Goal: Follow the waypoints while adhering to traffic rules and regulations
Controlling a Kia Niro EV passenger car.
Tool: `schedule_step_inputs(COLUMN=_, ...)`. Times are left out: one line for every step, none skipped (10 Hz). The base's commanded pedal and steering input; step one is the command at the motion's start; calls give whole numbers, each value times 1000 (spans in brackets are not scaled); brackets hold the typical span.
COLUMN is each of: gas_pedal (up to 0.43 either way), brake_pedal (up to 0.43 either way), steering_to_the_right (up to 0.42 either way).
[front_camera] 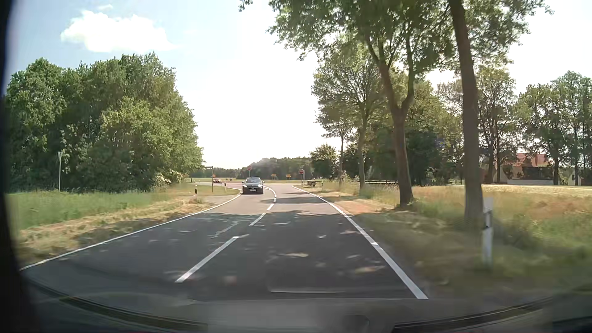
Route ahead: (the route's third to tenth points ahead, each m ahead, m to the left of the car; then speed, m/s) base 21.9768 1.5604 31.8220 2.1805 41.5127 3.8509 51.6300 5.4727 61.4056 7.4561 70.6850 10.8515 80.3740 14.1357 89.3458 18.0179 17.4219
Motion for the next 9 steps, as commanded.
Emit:
schedule_step_inputs(gas_pedal=0, brake_pedal=6, steering_to_the_right=-21)
schedule_step_inputs(gas_pedal=0, brake_pedal=6, steering_to_the_right=-21)
schedule_step_inputs(gas_pedal=0, brake_pedal=6, steering_to_the_right=-21)
schedule_step_inputs(gas_pedal=0, brake_pedal=6, steering_to_the_right=-21)
schedule_step_inputs(gas_pedal=0, brake_pedal=6, steering_to_the_right=-21)
schedule_step_inputs(gas_pedal=0, brake_pedal=6, steering_to_the_right=-21)
schedule_step_inputs(gas_pedal=0, brake_pedal=30, steering_to_the_right=-21)
schedule_step_inputs(gas_pedal=0, brake_pedal=73, steering_to_the_right=-19)
schedule_step_inputs(gas_pedal=0, brake_pedal=104, steering_to_the_right=-18)
